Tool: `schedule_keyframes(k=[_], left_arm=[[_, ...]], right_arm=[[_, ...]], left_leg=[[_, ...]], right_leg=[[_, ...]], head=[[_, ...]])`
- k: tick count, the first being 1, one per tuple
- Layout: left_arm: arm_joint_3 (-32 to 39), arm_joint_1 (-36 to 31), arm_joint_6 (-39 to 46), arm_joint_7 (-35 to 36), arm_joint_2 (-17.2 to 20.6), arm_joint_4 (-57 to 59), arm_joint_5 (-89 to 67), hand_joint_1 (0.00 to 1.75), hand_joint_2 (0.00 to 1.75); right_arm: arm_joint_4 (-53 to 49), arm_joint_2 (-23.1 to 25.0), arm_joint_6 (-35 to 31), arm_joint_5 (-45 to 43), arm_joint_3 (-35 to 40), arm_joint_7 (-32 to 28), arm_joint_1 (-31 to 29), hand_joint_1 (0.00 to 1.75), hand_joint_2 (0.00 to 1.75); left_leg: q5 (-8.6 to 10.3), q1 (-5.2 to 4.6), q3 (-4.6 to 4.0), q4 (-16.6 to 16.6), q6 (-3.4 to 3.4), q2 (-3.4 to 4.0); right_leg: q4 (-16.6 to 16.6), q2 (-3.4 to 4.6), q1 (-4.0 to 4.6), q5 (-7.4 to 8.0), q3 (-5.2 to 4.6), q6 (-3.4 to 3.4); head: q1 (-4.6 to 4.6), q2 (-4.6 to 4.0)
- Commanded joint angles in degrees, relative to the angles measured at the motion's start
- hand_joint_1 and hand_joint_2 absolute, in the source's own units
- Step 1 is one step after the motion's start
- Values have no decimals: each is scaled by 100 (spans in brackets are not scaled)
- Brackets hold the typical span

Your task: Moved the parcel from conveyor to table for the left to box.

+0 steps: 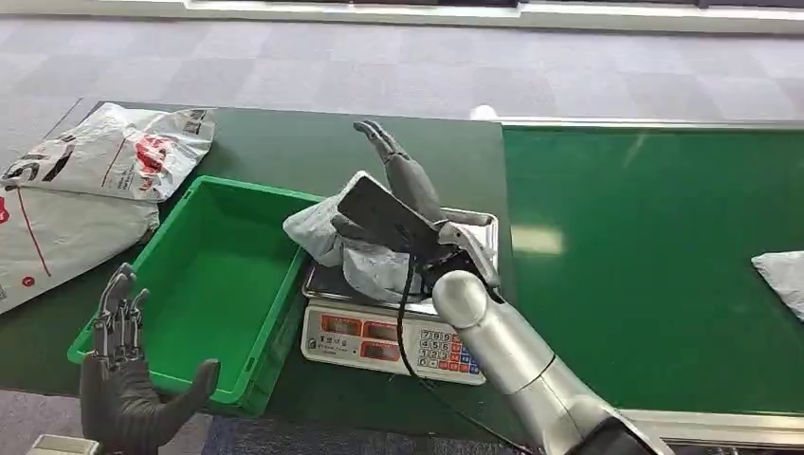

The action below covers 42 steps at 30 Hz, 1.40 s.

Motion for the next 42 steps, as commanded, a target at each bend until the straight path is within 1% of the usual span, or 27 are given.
schedule_keyframes(k=[1,3,4,5,6,7,9,10,11,12,14,16,17,18,19,20,21,22,23,24,25,26,27,28,32,37,42], left_arm=[[-693,-770,216,638,395,802,-982,0,175],[-937,-1054,286,852,468,1064,-1336,0,175],[-1034,-1174,345,959,482,1174,-1437,0,175],[-1210,-1373,284,1220,542,1375,-1623,0,175],[-1378,-1565,189,1406,588,1590,-1738,0,175],[-1431,-1654,242,1435,570,1711,-1745,0,175],[-1445,-1674,260,1440,567,1741,-1745,0,175],[-1519,-1706,202,1577,623,1779,-1800,0,175],[-1682,-1846,67,1704,662,1925,-1925,0,175],[-1856,-1989,-33,1931,646,2110,-2153,0,175],[-2327,-2460,-324,2469,521,2807,-2689,0,175],[-2488,-2703,-231,2606,336,3236,-2847,0,175],[-2702,-2960,-251,2762,270,3565,-3089,0,175],[-2852,-3176,-266,2891,174,3828,-3264,0,175],[-3019,-3467,-254,2961,34,4168,-3354,0,175],[-3177,-3722,-164,3116,-52,4484,-3545,0,175],[-3311,-3945,-21,3234,-139,4783,-3749,0,175],[-3382,-4094,38,3315,-211,5003,-3877,0,175],[-3669,-4403,432,3745,-259,5412,-4717,0,175],[-3681,-4530,491,3907,-369,5728,-4918,0,175],[-3742,-4686,674,4085,-427,6074,-5248,7,175],[-3672,-4747,869,4049,-501,6321,-5297,127,175],[-3672,-4747,869,4049,-501,6321,-5297,127,175],[-3633,-4751,980,4007,-494,6391,-5291,175,175],[-3519,-4751,1277,4011,-490,6530,-5408,175,175],[-3506,-4746,1302,4027,-488,6530,-5448,175,175],[-3367,-4656,1438,4380,-288,6369,-6128,175,175]], right_arm=[[-1750,-730,-221,-649,-724,-83,1145,0,175],[-1953,-925,-320,-488,-975,-38,1513,0,175],[-2016,-975,-280,-433,-1101,-31,1666,0,175],[-2076,-1056,-318,-67,-1256,146,1901,0,175],[-2122,-1103,-336,106,-1422,214,2136,0,175],[-2123,-1108,-329,113,-1500,90,2236,0,175],[-2119,-1106,-327,115,-1519,57,2261,0,175],[-2114,-1078,-349,270,-1534,154,2285,0,175],[-2223,-1048,-486,97,-1662,-51,2454,0,175],[-2324,-976,-979,-181,-1878,-577,2659,0,175],[-2944,-766,-2340,-1327,-2399,-2237,3254,0,175],[-3397,-865,-2549,-1644,-2428,-2530,3607,0,175],[-3734,-798,-2954,-1827,-2522,-2990,3835,0,175],[-3993,-793,-3260,-1860,-2540,-3247,3985,0,175],[-4348,-781,-3360,-1826,-2604,-3281,4118,0,175],[-4545,-798,-3360,-1841,-2648,-3281,4114,0,175],[-4650,-822,-3360,-1879,-2655,-3281,4079,0,175],[-4680,-831,-3360,-1885,-2663,-3281,4026,0,175],[-4786,-802,-3360,-1892,-2705,-3281,3932,0,175],[-4737,-854,-3360,-1949,-2656,-3281,3871,0,175],[-4730,-892,-3360,-2045,-2625,-3281,3788,0,175],[-4695,-896,-3360,-2019,-2626,-3281,3748,0,175],[-4695,-896,-3360,-2019,-2626,-3281,3748,0,175],[-4663,-892,-3360,-1987,-2631,-3281,3738,0,175],[-4556,-947,-3360,-2095,-2532,-3281,3785,0,175],[-4544,-962,-3360,-2136,-2510,-3281,3786,0,175],[-4324,-1087,-3360,-2225,-2289,-3281,3729,0,175]], left_leg=[[23,2,-3,-22,7,-48],[14,0,2,-10,5,-45],[30,1,1,-25,8,-80],[26,1,4,-21,7,-81],[16,0,5,-11,5,-51],[30,0,3,-24,8,-92],[14,-4,7,-10,6,-50],[20,-3,6,-17,9,-56],[14,-5,-1,-9,7,-39],[15,-5,0,-14,8,-30],[14,-4,0,-9,4,-48],[26,-8,6,-23,6,-69],[15,-11,-9,-3,7,-72],[22,-9,-10,-6,10,-112],[14,-13,-9,-4,9,-69],[19,-13,-20,-4,12,-98],[13,-13,-20,1,10,-66],[17,-15,-29,4,12,-75],[14,-17,-34,8,14,-66],[18,-17,-32,3,17,-71],[18,-18,-33,7,17,-63],[10,-15,-25,7,16,-39],[18,-15,-24,2,18,-44],[14,-16,-18,1,20,-29],[18,-13,-14,-5,24,-11],[14,-11,-11,-4,22,-4],[16,-11,-10,-9,23,10]], right_leg=[[-29,-50,3,9,18,-1],[-19,-48,0,0,12,0],[-39,-84,2,6,27,1],[-37,-86,1,3,31,2],[-25,-55,-2,1,14,1],[-41,-98,-1,4,33,2],[-25,-55,-5,2,28,4],[-34,-61,-5,9,33,6],[-22,-40,-7,9,20,6],[-27,-33,-6,14,19,4],[-24,-51,-3,9,21,5],[-40,-73,-4,13,25,3],[-20,-74,-6,3,20,9],[-32,-116,-3,-2,25,12],[-23,-75,-8,2,14,12],[-26,-104,-8,0,21,13],[-17,-73,-9,3,9,12],[-14,-82,-11,4,2,12],[-8,-72,-17,6,-8,13],[-17,-78,-17,10,-3,13],[-11,-70,-21,12,-9,14],[-13,-45,-19,14,-7,17],[-20,-50,-19,21,-4,17],[-18,-35,-21,22,-3,19],[-27,-17,-19,34,-1,19],[-26,-4,-17,34,-2,18],[-29,11,-17,39,-6,17]], head=[[0,0],[2,0],[2,0],[0,0],[2,0],[2,0],[2,0],[2,0],[2,0],[2,0],[2,0],[0,0],[0,0],[0,0],[2,0],[4,0],[2,0],[4,0],[2,0],[4,0],[2,0],[2,0],[4,0],[2,0],[2,0],[2,0],[2,0]])
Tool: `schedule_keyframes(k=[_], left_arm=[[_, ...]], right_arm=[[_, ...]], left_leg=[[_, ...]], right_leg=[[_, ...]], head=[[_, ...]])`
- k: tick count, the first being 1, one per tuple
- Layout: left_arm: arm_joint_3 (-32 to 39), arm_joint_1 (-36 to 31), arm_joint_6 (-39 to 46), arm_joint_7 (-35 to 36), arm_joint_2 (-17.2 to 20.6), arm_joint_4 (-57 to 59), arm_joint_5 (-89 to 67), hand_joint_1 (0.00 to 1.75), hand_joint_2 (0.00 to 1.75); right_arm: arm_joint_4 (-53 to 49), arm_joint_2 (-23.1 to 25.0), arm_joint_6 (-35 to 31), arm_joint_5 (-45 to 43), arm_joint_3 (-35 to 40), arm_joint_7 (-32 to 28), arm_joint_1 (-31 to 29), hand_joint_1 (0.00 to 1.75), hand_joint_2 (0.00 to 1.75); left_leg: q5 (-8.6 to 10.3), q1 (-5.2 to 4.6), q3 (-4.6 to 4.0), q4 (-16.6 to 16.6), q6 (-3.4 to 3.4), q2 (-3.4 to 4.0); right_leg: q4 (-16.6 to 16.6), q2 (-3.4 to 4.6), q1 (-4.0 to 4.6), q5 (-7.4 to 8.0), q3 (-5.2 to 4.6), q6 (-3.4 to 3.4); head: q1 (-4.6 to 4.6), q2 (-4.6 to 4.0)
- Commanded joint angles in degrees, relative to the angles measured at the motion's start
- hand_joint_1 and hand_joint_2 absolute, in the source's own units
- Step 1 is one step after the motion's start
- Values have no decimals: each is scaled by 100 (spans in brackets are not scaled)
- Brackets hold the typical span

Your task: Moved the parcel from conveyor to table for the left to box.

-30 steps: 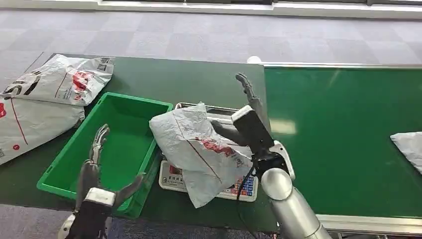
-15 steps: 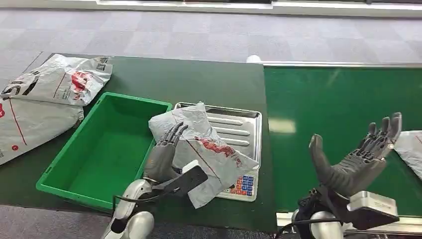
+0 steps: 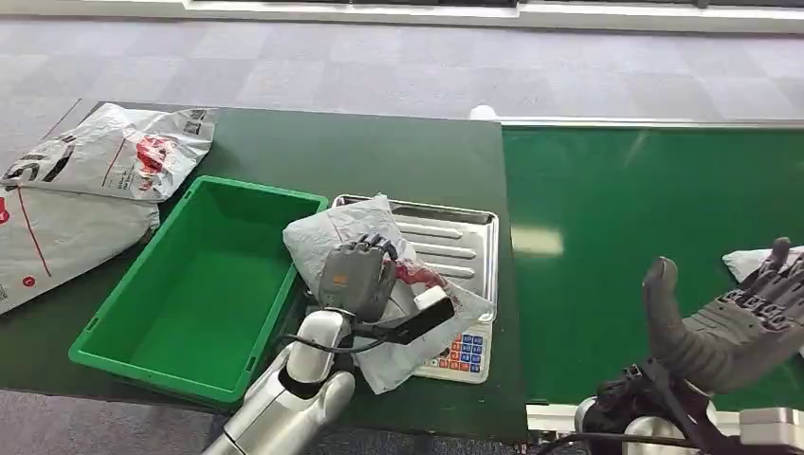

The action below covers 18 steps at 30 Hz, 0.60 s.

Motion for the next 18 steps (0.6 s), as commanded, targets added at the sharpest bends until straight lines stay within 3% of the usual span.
schedule_keyframes(k=[1,7,11,14,16,18], left_arm=[[153,-144,-161,323,235,420,-574,175,175],[666,-50,-873,47,144,462,-22,175,175],[912,93,-344,-354,219,-191,196,175,175],[1015,347,249,-850,346,-1510,645,175,175],[1032,423,223,-973,452,-2348,1009,171,175],[1039,409,178,-959,462,-2393,1027,171,175]], right_arm=[[322,-185,-2,-71,66,0,-127,0,175],[393,-104,-2,-65,11,0,-182,0,175],[415,-78,-2,-4,-36,0,-165,0,175],[380,-93,-2,15,-82,0,-103,0,175],[410,-112,-2,34,-82,0,-112,0,175],[414,-113,-2,36,-82,0,-115,0,175]], left_leg=[[6,1,7,-12,1,9],[4,2,3,-10,0,16],[1,2,2,-7,0,14],[4,2,-2,-11,0,19],[0,4,-11,1,0,16],[0,4,-15,3,0,12]], right_leg=[[-12,7,2,9,5,-5],[-10,14,3,9,4,-5],[-5,13,3,6,4,-4],[-8,17,4,10,-3,-7],[2,14,5,5,-11,-5],[5,11,5,3,-14,-5]], head=[[2,0],[2,0],[2,0],[2,0],[0,0],[2,0]])
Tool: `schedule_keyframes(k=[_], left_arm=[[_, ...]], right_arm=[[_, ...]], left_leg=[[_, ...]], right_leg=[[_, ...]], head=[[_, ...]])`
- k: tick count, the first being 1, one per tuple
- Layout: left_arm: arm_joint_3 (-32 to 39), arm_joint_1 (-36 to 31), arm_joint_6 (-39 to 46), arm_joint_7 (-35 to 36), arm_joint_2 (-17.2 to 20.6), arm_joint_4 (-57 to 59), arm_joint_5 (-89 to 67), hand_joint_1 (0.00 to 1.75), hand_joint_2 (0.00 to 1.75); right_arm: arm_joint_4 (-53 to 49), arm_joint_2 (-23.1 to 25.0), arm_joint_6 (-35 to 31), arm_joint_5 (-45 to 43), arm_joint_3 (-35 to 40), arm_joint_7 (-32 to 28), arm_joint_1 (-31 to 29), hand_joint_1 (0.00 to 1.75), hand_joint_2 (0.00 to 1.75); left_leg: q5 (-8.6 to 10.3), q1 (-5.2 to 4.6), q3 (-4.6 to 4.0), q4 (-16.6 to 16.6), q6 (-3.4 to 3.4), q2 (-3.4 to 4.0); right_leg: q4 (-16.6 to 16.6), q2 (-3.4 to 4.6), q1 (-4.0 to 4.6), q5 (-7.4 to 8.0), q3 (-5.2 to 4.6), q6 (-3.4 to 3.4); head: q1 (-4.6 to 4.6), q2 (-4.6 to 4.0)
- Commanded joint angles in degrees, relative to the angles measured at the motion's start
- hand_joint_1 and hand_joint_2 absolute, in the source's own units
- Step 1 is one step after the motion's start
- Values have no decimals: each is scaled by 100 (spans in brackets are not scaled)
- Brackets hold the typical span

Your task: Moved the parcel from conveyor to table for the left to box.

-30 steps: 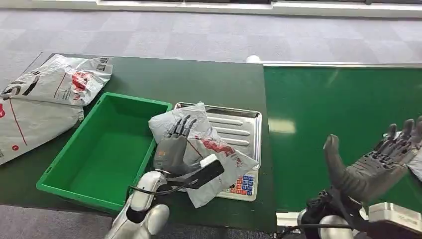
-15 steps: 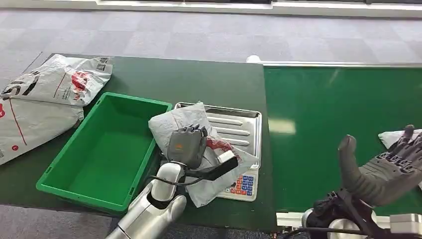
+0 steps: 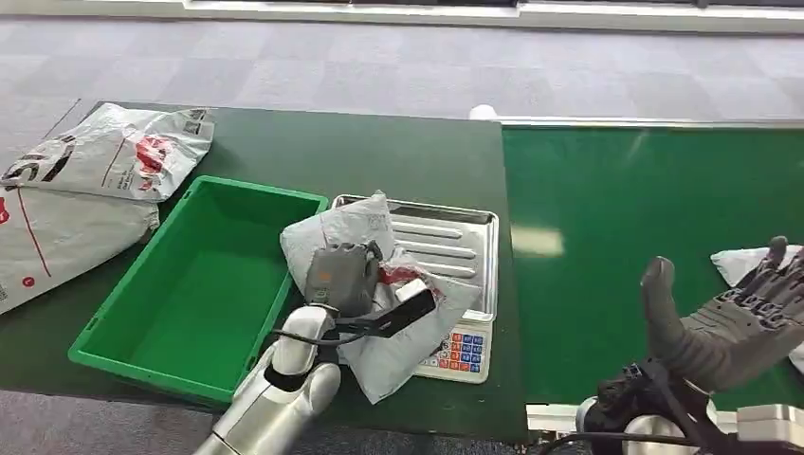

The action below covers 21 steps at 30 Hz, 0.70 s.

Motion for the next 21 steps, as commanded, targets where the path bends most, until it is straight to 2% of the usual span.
schedule_keyframes(k=[1,5,6,7,12,14,15,16,21], left_arm=[[432,217,194,-370,379,-2060,659,171,175],[414,242,305,-457,373,-2017,735,171,175],[407,229,354,-509,384,-2063,851,106,175],[403,227,303,-548,405,-2190,1092,3,175],[428,261,-365,-477,507,-2398,2101,0,175],[335,210,-695,-228,593,-2063,2060,0,175],[169,97,-1245,283,693,-1737,1489,0,175],[182,67,-1601,395,653,-1453,1451,0,175],[145,-41,-1954,406,470,-288,1077,0,175]], right_arm=[[355,-40,-5,14,-82,0,-108,0,175],[383,-46,-5,30,-71,0,-123,0,175],[412,-60,-5,18,-53,0,-147,0,175],[452,-78,-5,-4,-37,0,-184,0,175],[688,-190,-5,-61,63,2,-387,0,175],[791,-244,-5,-101,122,38,-473,0,175],[889,-301,-5,-118,213,107,-577,0,175],[1000,-337,-5,-123,288,174,-676,0,175],[1105,-275,-5,-27,381,243,-693,0,175]], left_leg=[[4,3,-3,-9,1,21],[6,2,2,-14,1,15],[7,3,0,-16,1,15],[5,3,-1,-11,2,17],[4,3,-3,-9,2,25],[5,3,2,-13,1,24],[3,0,4,-9,1,15],[15,0,10,-29,2,26],[14,0,16,-24,3,8]], right_leg=[[-10,17,5,10,-8,-10],[-14,11,3,9,-2,-7],[-17,9,4,11,-1,-7],[-14,11,4,9,-3,-6],[-11,19,4,11,-5,-6],[-15,19,3,12,0,-5],[-9,10,0,6,4,-3],[-28,19,2,21,7,-8],[-24,2,0,14,18,-5]], head=[[-2,0],[-2,0],[-2,0],[-2,0],[-2,0],[-2,0],[-2,0],[0,0],[-2,0]])
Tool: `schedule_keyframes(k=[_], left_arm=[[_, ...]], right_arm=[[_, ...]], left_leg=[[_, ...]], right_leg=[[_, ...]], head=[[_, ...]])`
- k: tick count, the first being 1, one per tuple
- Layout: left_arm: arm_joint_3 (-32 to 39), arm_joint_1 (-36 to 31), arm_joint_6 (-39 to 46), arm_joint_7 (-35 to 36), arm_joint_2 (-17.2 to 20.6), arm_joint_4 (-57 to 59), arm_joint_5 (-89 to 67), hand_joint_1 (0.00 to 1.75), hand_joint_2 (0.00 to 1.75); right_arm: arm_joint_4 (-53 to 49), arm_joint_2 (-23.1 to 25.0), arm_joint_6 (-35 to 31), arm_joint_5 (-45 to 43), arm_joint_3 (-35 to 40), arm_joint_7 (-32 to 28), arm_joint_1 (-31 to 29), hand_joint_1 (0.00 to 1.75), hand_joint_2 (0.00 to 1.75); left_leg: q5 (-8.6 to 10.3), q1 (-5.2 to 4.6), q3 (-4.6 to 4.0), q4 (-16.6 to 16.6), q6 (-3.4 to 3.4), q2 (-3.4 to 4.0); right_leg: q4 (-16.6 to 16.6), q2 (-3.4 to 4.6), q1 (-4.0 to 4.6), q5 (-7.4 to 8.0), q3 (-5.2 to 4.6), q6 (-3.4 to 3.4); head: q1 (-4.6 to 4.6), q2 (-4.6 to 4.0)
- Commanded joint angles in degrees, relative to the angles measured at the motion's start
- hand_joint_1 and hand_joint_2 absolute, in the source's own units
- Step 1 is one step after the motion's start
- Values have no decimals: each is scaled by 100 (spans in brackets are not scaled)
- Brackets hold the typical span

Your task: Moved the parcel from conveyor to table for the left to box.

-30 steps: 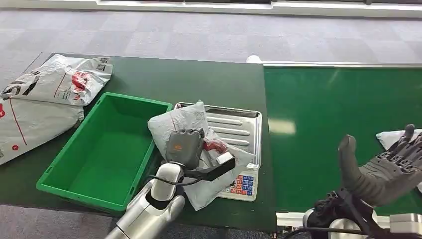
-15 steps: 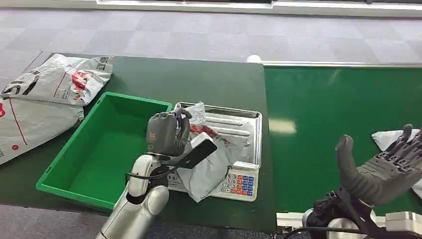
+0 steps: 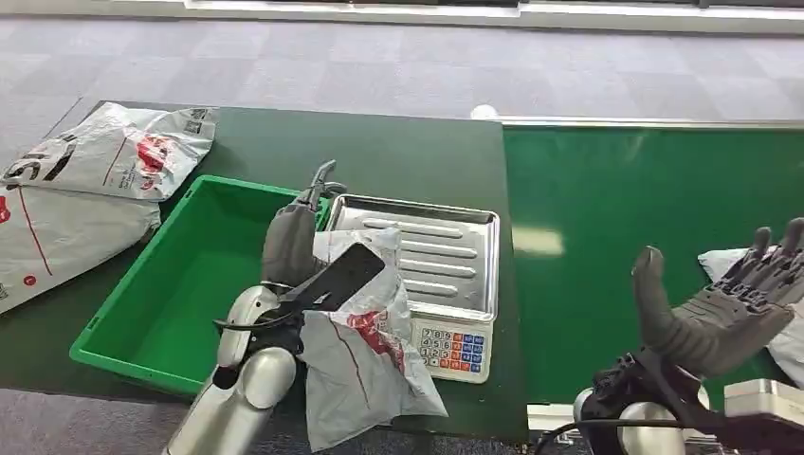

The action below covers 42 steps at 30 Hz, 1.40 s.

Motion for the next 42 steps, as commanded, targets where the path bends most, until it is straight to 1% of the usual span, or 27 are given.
schedule_keyframes(k=[1,5,6,7,12,16,18,24,25,26,27,31,33,35,36,39,42], left_arm=[[-171,-322,-1015,271,68,2104,-558,0,175],[-176,-336,-1008,246,49,2178,-573,0,175],[-196,-358,-1172,226,46,2193,-573,0,175],[-224,-376,-1542,210,44,2287,-536,0,175],[-490,-381,-2028,135,50,2741,-795,0,175],[-338,-269,-1920,293,-11,2632,-961,0,175],[-178,-235,-1823,333,-88,2518,-1017,175,175],[-103,-264,-1794,335,-138,2439,-1020,175,175],[24,-217,-1685,302,-185,2383,-916,175,175],[87,-202,-1554,221,-210,2285,-850,175,175],[133,-202,-1503,193,-230,2204,-793,175,175],[293,-101,-1025,-8,-230,1418,-325,175,175],[311,-45,-986,-3,-206,1182,-226,175,175],[366,16,-582,-201,-187,881,60,175,175],[367,36,-407,-246,-147,671,130,175,175],[513,146,84,-380,-12,-280,390,175,175],[661,181,286,-373,100,-1205,422,175,175]], right_arm=[[758,-172,-5,79,404,131,-374,0,175],[759,-166,-5,88,402,122,-362,0,175],[756,-181,-5,84,410,128,-355,0,175],[766,-181,-5,83,429,129,-348,0,175],[759,-128,-5,168,474,179,-289,0,175],[705,-62,-5,212,410,193,-289,0,175],[599,37,-5,322,326,210,-251,0,175],[525,59,-5,376,290,240,-205,0,175],[484,73,-5,401,261,245,-165,0,175],[425,86,-5,425,222,250,-125,0,175],[390,77,-5,432,206,254,-100,0,175],[164,60,-5,480,55,260,26,0,175],[128,70,-5,484,25,265,45,0,175],[91,47,-5,486,-2,265,79,0,175],[69,30,-5,498,-18,265,104,0,175],[-2,15,-5,449,-81,205,210,0,175],[-105,85,-5,445,-166,96,334,0,175]], left_leg=[[8,1,15,-13,0,6],[11,1,15,-17,1,5],[12,3,15,-19,2,9],[10,1,13,-14,1,8],[11,1,14,-16,2,4],[18,-1,21,-25,3,8],[18,-1,24,-22,4,5],[14,-3,33,-6,12,-8],[35,-2,19,-27,12,4],[23,-3,28,-9,19,-6],[29,-5,24,-14,20,-3],[32,-5,20,-6,26,-2],[39,-4,9,-7,23,-4],[33,-4,18,-1,22,-10],[34,-3,9,-3,22,-6],[33,-1,-5,0,21,-6],[32,-1,-28,5,19,-6]], right_leg=[[-14,6,2,9,12,-4],[-18,3,3,9,13,-5],[-23,6,4,12,13,-7],[-16,8,3,9,9,-6],[-17,0,2,9,14,-4],[-26,3,0,16,23,-5],[-23,0,0,17,27,-4],[-8,-23,-3,5,46,2],[-28,-12,-1,30,29,-4],[-12,-26,-2,13,44,3],[-15,-24,-3,19,38,2],[-9,-26,-3,23,34,4],[-11,-28,-2,28,22,4],[-4,-32,-3,20,30,7],[-7,-27,-1,23,19,5],[-6,-21,1,23,4,5],[1,-18,1,20,-20,5]], head=[[0,0],[0,0],[2,0],[0,0],[0,0],[0,0],[0,0],[0,0],[0,0],[0,0],[0,0],[2,0],[0,0],[2,0],[2,0],[2,0],[2,0]])
